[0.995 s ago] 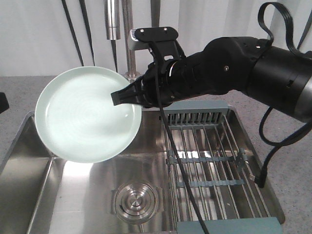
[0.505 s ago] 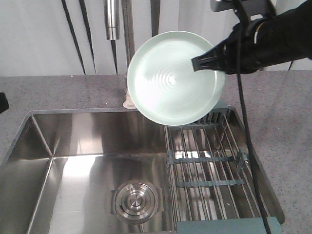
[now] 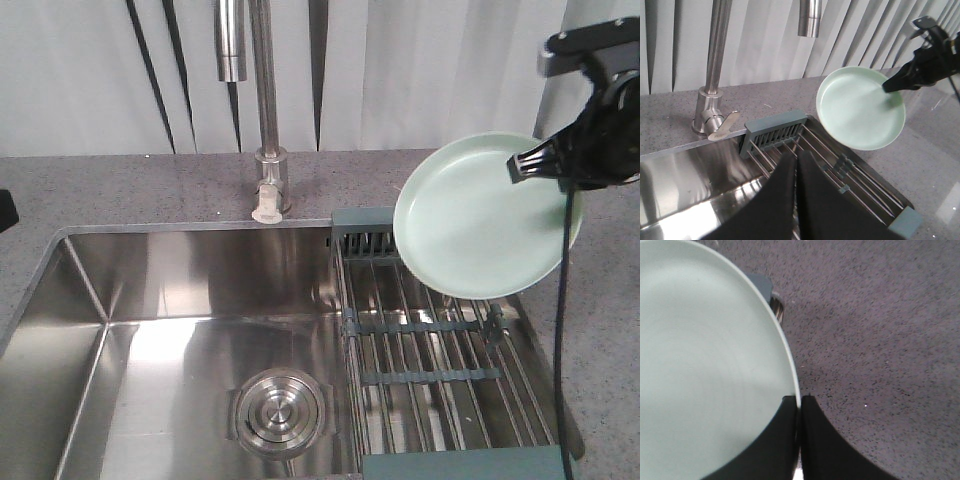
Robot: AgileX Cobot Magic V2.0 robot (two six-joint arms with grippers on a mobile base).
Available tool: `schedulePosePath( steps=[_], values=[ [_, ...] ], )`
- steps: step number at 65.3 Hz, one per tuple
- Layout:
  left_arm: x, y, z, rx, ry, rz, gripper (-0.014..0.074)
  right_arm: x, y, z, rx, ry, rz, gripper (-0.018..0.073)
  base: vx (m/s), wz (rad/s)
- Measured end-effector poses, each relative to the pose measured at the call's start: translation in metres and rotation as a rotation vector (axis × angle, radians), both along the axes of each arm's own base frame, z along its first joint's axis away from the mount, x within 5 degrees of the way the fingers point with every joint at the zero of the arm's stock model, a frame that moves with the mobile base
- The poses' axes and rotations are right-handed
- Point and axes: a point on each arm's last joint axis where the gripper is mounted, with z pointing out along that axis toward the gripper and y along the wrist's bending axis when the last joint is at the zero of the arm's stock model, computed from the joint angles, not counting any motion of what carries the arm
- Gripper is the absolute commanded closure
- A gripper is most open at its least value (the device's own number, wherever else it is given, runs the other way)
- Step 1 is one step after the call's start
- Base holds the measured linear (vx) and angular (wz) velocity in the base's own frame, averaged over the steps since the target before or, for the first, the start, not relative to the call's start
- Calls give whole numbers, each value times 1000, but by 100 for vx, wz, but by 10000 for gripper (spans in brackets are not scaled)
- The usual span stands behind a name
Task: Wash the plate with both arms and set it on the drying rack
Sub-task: 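Lower the plate onto the drying rack and open the right gripper, then lift the right gripper away from the plate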
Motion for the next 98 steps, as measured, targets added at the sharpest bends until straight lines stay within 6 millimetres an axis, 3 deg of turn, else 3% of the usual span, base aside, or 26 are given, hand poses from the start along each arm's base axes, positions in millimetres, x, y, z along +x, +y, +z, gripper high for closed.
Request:
schedulePosePath(
  steps=[14,23,37,52,62,71,83,98],
  values=[
    [0,0,0,0,0,0,603,40,8,-69,-31,184,35,563,0,0],
    [0,0,0,0,0,0,603,51,11,-93,-41,238,70,548,0,0],
    [0,0,0,0,0,0,603,53,17,-101,6,258,123,438,0,0],
    [0,0,0,0,0,0,603,54,19,-100,19,255,133,170,0,0],
    [0,0,0,0,0,0,603,55,19,-97,17,243,134,148,0,0],
    [0,0,0,0,1,-3,603,55,19,-75,17,193,134,262,0,0],
    [0,0,0,-1,2,-3,603,22,20,-2,87,6,189,578,0,0],
    [21,10,-10,-64,70,3,603,-68,23,90,221,-226,373,568,0,0]
  ],
)
